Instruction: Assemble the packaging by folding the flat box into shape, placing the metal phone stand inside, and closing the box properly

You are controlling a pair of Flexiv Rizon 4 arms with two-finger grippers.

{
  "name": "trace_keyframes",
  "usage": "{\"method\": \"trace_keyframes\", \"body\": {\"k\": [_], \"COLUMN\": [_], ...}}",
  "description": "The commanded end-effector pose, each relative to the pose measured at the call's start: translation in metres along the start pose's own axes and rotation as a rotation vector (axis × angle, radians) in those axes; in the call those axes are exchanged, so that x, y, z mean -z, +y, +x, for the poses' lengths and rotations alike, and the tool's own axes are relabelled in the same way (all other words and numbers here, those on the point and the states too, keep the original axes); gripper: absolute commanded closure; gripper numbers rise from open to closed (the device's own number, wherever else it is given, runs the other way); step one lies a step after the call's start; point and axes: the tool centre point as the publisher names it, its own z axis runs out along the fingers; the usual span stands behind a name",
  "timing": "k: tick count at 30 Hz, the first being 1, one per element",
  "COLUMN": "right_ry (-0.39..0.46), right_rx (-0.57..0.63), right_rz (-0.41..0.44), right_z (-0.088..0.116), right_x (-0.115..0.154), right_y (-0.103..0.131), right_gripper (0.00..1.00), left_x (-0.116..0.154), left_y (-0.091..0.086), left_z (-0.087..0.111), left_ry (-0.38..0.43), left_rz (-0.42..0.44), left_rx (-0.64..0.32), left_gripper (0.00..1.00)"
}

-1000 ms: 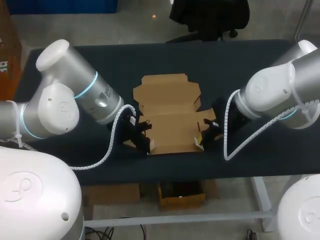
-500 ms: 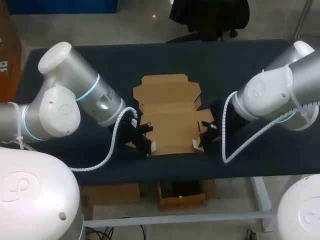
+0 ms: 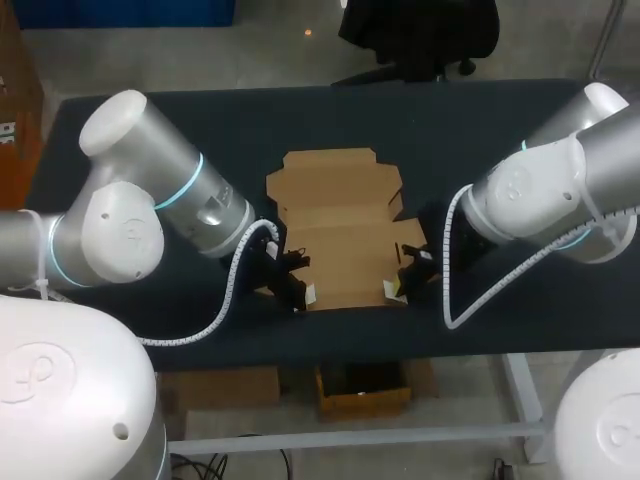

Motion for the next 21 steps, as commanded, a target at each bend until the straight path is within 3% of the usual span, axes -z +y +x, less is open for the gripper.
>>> {"method": "trace_keyframes", "body": {"k": [1, 21], "right_ry": [-0.001, -0.011], "right_rx": [-0.001, 0.002], "right_rz": [0.001, 0.014], "right_z": [-0.001, -0.004], "right_x": [-0.004, -0.01], "right_y": [0.001, 0.005], "right_gripper": [1.0, 1.0], "left_x": [-0.006, -0.017], "left_y": [0.001, -0.004], "left_z": [0.001, 0.003], "left_ry": [-0.007, -0.047], "left_rz": [0.017, 0.098], "left_rx": [-0.001, -0.026], "left_gripper": [1.0, 1.0]}}
